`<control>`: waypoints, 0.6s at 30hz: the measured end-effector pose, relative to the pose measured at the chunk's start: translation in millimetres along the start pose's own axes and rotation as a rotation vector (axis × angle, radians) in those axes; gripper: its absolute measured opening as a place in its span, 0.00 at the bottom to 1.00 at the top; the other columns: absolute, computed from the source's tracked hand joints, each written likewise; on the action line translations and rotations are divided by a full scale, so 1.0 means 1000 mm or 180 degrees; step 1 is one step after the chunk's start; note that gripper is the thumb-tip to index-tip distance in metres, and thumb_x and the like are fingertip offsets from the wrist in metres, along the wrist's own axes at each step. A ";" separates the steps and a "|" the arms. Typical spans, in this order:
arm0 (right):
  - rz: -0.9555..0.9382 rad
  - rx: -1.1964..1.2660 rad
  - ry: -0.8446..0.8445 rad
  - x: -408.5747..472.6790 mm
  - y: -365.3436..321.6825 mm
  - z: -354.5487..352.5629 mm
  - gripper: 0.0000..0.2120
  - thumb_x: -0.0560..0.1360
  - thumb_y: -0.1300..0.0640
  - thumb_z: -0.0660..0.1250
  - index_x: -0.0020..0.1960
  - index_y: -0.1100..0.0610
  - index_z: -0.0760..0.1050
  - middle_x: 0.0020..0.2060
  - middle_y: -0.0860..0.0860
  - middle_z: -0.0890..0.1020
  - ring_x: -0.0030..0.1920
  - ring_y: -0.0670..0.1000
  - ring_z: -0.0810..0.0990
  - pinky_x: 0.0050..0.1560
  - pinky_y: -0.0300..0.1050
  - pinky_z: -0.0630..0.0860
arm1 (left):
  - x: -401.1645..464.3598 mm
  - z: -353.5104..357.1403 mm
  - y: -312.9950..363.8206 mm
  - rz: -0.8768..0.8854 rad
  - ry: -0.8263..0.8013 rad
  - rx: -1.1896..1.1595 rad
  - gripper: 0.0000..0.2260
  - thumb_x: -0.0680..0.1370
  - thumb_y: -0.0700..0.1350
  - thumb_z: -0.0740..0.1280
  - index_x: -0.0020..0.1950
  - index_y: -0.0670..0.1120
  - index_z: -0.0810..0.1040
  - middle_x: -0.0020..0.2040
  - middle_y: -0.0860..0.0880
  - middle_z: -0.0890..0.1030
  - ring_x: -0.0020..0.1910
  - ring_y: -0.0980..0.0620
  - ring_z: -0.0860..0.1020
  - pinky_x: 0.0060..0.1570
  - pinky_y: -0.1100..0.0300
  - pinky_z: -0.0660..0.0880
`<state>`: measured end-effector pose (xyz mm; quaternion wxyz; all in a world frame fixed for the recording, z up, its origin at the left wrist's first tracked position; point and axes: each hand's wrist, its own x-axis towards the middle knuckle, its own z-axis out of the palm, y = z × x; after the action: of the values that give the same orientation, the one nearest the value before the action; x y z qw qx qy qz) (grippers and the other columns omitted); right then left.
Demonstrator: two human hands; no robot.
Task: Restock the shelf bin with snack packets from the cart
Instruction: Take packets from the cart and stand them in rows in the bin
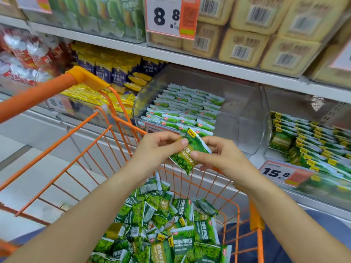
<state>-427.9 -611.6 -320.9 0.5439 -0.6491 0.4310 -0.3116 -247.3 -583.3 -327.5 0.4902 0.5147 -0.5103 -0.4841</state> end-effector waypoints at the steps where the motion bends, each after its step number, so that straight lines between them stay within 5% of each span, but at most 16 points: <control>1: -0.0003 0.0037 0.0078 -0.001 -0.001 -0.001 0.07 0.69 0.61 0.73 0.46 0.55 0.79 0.38 0.50 0.84 0.37 0.47 0.83 0.36 0.37 0.78 | 0.000 0.002 -0.002 0.0064 0.0013 0.0082 0.07 0.75 0.49 0.69 0.43 0.46 0.83 0.37 0.51 0.83 0.38 0.57 0.80 0.38 0.65 0.77; 4: -0.0192 -0.0177 0.0300 -0.011 -0.009 -0.013 0.07 0.69 0.63 0.74 0.45 0.56 0.79 0.39 0.53 0.84 0.37 0.48 0.82 0.41 0.41 0.81 | 0.001 0.011 -0.001 0.0089 0.0127 0.0042 0.13 0.80 0.51 0.61 0.45 0.48 0.83 0.42 0.53 0.85 0.44 0.58 0.82 0.40 0.64 0.79; 6: -0.0376 -0.0451 0.0542 -0.022 -0.014 -0.032 0.07 0.70 0.61 0.74 0.47 0.55 0.79 0.41 0.52 0.84 0.39 0.48 0.82 0.44 0.44 0.81 | 0.007 0.021 0.000 0.0487 0.0133 0.0775 0.14 0.82 0.51 0.58 0.45 0.51 0.82 0.39 0.52 0.82 0.42 0.59 0.79 0.37 0.67 0.74; 8: -0.0529 -0.0690 0.0920 -0.034 -0.015 -0.059 0.07 0.70 0.61 0.74 0.47 0.54 0.79 0.40 0.48 0.84 0.40 0.47 0.82 0.45 0.43 0.79 | 0.014 0.038 0.001 0.1048 -0.0013 0.1703 0.15 0.83 0.53 0.56 0.45 0.51 0.78 0.37 0.55 0.78 0.38 0.58 0.75 0.37 0.59 0.67; 11: -0.0661 -0.0948 0.1627 -0.052 -0.006 -0.106 0.09 0.70 0.61 0.74 0.45 0.47 0.79 0.39 0.45 0.84 0.40 0.46 0.81 0.43 0.43 0.78 | 0.033 0.070 -0.003 0.1488 -0.0106 0.2628 0.23 0.80 0.59 0.49 0.59 0.50 0.78 0.54 0.54 0.80 0.55 0.53 0.74 0.55 0.56 0.66; 14: -0.0537 -0.1017 0.2265 -0.065 0.018 -0.159 0.08 0.68 0.55 0.75 0.43 0.44 0.80 0.38 0.44 0.84 0.40 0.46 0.80 0.47 0.49 0.76 | 0.047 0.097 -0.013 0.1116 -0.0155 0.3124 0.34 0.76 0.65 0.40 0.68 0.49 0.71 0.64 0.49 0.76 0.64 0.47 0.70 0.68 0.51 0.58; 18: 0.0259 -0.1673 0.2377 -0.061 0.047 -0.212 0.08 0.70 0.54 0.75 0.48 0.52 0.81 0.42 0.50 0.84 0.44 0.53 0.81 0.49 0.54 0.77 | 0.055 0.120 -0.026 0.0751 -0.0242 0.3966 0.36 0.75 0.65 0.35 0.71 0.49 0.67 0.67 0.48 0.74 0.68 0.47 0.68 0.73 0.48 0.49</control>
<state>-649.7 -651.6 -317.4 0.1800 -0.5908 0.6871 -0.3828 -365.4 -639.3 -359.6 0.1303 0.6262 -0.7666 -0.0570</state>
